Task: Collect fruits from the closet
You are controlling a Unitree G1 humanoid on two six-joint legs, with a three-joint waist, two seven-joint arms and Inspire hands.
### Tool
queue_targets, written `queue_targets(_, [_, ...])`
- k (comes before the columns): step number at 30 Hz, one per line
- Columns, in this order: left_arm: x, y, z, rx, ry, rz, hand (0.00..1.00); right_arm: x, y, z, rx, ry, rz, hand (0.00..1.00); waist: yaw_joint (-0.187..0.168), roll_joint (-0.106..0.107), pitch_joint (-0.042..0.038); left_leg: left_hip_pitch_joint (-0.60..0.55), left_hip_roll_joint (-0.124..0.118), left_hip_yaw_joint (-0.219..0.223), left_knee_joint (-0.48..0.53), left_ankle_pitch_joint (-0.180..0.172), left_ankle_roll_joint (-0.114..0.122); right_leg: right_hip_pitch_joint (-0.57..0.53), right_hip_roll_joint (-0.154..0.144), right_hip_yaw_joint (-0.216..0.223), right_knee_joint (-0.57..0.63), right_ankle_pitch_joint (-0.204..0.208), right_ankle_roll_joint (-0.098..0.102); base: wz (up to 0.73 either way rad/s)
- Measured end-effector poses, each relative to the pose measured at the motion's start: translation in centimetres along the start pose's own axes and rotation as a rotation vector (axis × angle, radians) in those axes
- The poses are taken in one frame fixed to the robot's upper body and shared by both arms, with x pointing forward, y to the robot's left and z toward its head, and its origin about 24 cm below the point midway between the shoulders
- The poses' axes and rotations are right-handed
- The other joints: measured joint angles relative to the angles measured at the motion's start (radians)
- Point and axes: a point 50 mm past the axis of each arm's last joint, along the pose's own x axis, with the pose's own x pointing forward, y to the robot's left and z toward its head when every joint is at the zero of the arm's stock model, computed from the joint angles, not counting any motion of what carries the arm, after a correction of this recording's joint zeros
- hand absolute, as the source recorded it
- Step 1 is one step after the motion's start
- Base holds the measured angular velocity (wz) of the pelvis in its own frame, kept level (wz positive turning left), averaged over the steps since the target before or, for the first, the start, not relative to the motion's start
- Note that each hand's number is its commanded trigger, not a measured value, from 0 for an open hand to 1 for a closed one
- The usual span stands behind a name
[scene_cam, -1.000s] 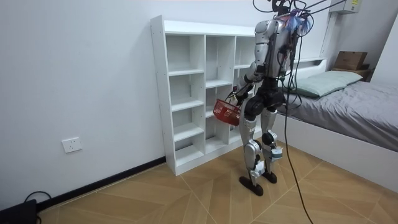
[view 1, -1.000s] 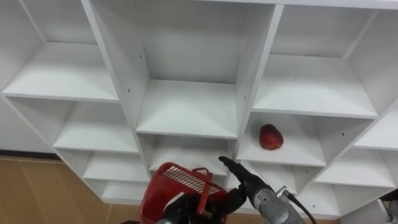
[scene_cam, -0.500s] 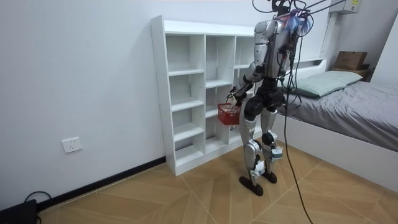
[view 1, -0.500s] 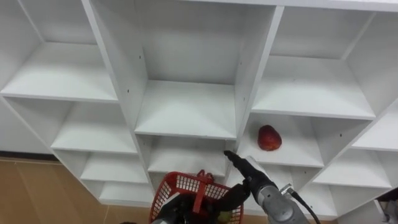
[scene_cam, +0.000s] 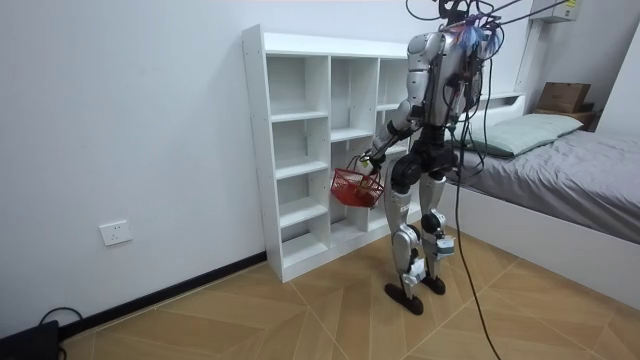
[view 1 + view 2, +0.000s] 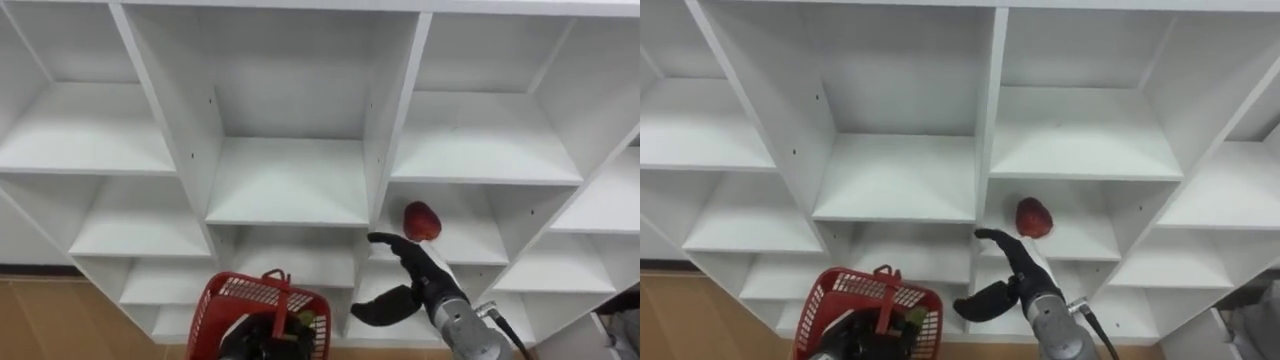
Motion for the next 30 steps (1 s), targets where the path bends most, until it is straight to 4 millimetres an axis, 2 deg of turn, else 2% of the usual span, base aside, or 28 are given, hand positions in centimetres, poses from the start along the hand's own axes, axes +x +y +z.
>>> queue_targets(5, [-0.2, 1.1, -0.8, -0.02, 0.027, 0.047, 1.0, 0.0, -1.0, 0.1, 0.001, -0.006, -0.058, 0.0, -0.02, 0.0, -0.0002, 0.001, 0.0, 0.004, 0.0, -0.001, 0.0, -0.001, 0.001, 0.007, 0.0, 0.0, 0.0, -0.01])
queue_targets(16, [-0.4, 2.6, -1.9, -0.078, 0.067, 0.11, 1.0, -0.3, -4.1, -0.5, 0.002, 0.012, -0.174, 0.0, -0.031, 0.004, -0.0044, 0.003, 0.003, 0.019, -0.002, -0.001, 0.0, -0.015, 0.002, 0.021, 0.003, 0.0, 0.0, -0.04])
queue_targets(21, [-0.6, 3.4, -1.7, -0.112, 0.045, 0.143, 1.0, -0.7, -5.9, 1.2, -0.048, -0.062, -0.262, 0.0, -0.027, 0.009, -0.0026, 0.015, 0.006, 0.037, -0.015, -0.001, -0.001, -0.017, 0.004, 0.042, 0.004, 0.002, -0.001, -0.13])
queue_targets(26, [-0.6, 3.3, -1.7, -0.117, 0.042, 0.139, 1.0, -0.8, -6.4, 1.7, -0.103, -0.081, -0.287, 0.0, -0.023, 0.016, -0.0026, 0.02, 0.009, 0.056, -0.019, -0.004, -0.002, -0.021, 0.006, 0.048, 0.003, 0.002, -0.001, -0.1])
queue_targets(30, [-0.6, 3.3, -1.7, -0.119, 0.041, 0.142, 1.0, -0.8, -6.4, 1.7, -0.106, -0.081, -0.287, 0.0, -0.02, 0.021, -0.0024, 0.014, 0.009, 0.056, -0.02, -0.004, -0.002, -0.033, 0.005, 0.048, 0.004, 0.002, -0.002, -0.01])
